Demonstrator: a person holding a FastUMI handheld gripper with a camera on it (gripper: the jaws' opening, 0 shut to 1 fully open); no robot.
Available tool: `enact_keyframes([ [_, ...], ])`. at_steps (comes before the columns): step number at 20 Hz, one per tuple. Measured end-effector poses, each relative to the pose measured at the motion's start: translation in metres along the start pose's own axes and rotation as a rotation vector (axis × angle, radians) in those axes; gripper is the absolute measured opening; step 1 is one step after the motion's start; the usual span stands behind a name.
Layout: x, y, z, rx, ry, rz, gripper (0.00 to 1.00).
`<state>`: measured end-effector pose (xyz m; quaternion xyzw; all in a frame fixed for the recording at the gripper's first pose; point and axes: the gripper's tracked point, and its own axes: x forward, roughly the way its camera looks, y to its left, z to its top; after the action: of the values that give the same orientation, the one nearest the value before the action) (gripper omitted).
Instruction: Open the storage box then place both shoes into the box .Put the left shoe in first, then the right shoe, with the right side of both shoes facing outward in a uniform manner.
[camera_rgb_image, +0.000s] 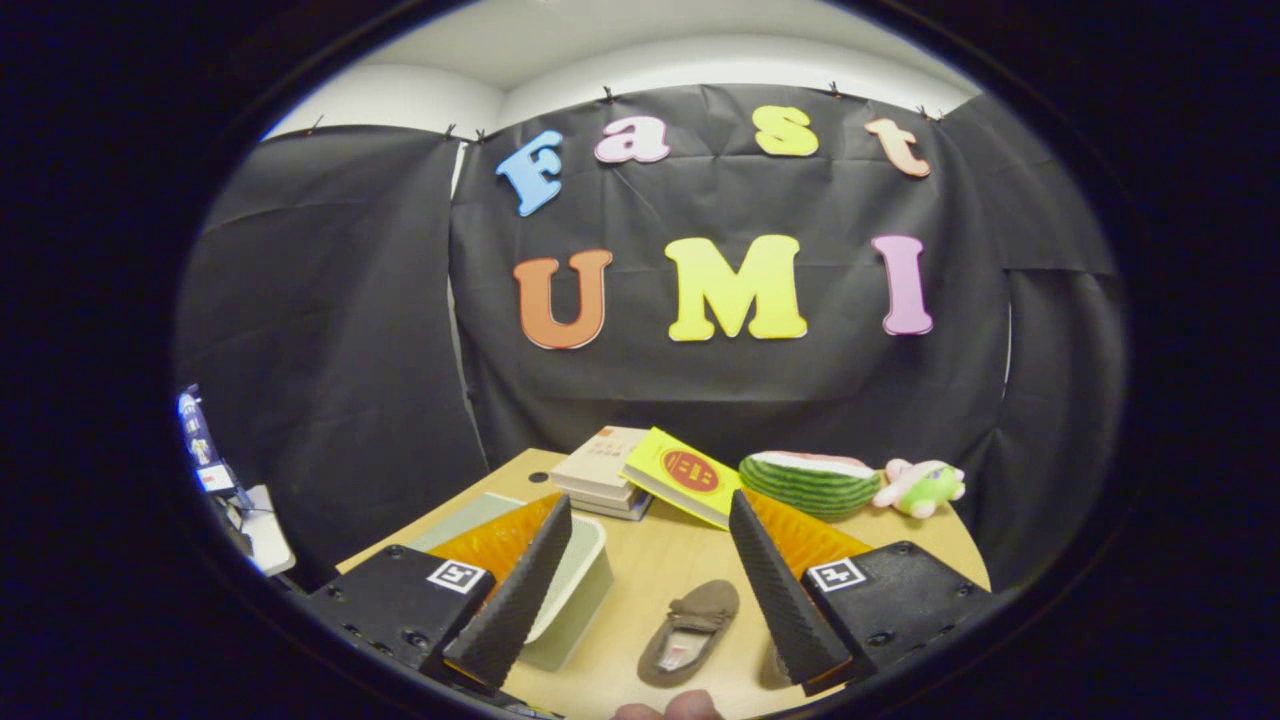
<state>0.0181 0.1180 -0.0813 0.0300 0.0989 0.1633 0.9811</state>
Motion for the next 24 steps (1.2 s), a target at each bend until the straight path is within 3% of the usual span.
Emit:
enact_keyframes([
  [4, 0.014, 0.021, -0.032, 0.058, 0.054, 0.064, 1.0],
  [12, 0.03, 0.066, -0.121, 0.202, 0.295, 0.217, 1.0],
  [21, 0.044, 0.085, -0.172, 0.4, 0.467, 0.235, 0.98],
  [24, 0.056, 0.087, -0.178, 0.437, 0.506, 0.221, 0.87],
])
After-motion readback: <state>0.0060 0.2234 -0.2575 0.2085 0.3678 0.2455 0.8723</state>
